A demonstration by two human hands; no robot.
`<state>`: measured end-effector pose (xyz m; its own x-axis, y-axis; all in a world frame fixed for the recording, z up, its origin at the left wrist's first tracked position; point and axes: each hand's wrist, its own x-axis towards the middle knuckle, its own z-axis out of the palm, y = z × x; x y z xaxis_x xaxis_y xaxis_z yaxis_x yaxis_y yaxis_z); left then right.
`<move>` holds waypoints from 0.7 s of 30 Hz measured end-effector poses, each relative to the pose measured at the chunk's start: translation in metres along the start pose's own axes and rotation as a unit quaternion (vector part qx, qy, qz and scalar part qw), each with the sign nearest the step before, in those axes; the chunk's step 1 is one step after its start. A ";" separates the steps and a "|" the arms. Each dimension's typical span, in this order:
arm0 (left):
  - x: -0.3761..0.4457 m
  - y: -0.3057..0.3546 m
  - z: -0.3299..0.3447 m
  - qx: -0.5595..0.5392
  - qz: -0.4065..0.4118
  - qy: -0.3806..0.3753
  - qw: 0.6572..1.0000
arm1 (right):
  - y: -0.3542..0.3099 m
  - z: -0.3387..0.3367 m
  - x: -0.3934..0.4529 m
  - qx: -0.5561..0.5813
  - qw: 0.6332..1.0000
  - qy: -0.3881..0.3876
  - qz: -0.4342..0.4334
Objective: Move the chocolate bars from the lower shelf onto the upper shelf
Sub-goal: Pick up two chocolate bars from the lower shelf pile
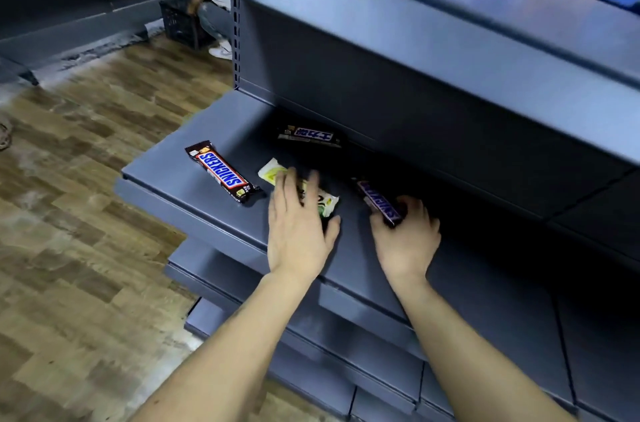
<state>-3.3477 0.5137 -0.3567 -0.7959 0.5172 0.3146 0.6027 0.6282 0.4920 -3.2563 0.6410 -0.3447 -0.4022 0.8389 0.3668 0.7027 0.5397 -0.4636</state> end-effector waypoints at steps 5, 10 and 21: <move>0.001 0.001 -0.001 0.022 -0.006 -0.008 1.000 | 0.009 -0.015 -0.014 0.090 0.994 -0.036 0.044; -0.001 0.001 -0.010 0.027 0.029 -0.041 0.998 | 0.009 -0.038 0.007 -0.043 0.973 -0.224 0.041; -0.019 0.017 -0.039 -0.048 0.084 -0.193 0.977 | 0.051 -0.083 0.003 -0.084 0.952 -0.293 0.027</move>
<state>-3.3242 0.4919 -0.3226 -0.5952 0.7998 0.0776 0.6997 0.4683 0.5396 -3.1730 0.6650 -0.3001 -0.5863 0.7877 -0.1893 0.7961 0.5170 -0.3145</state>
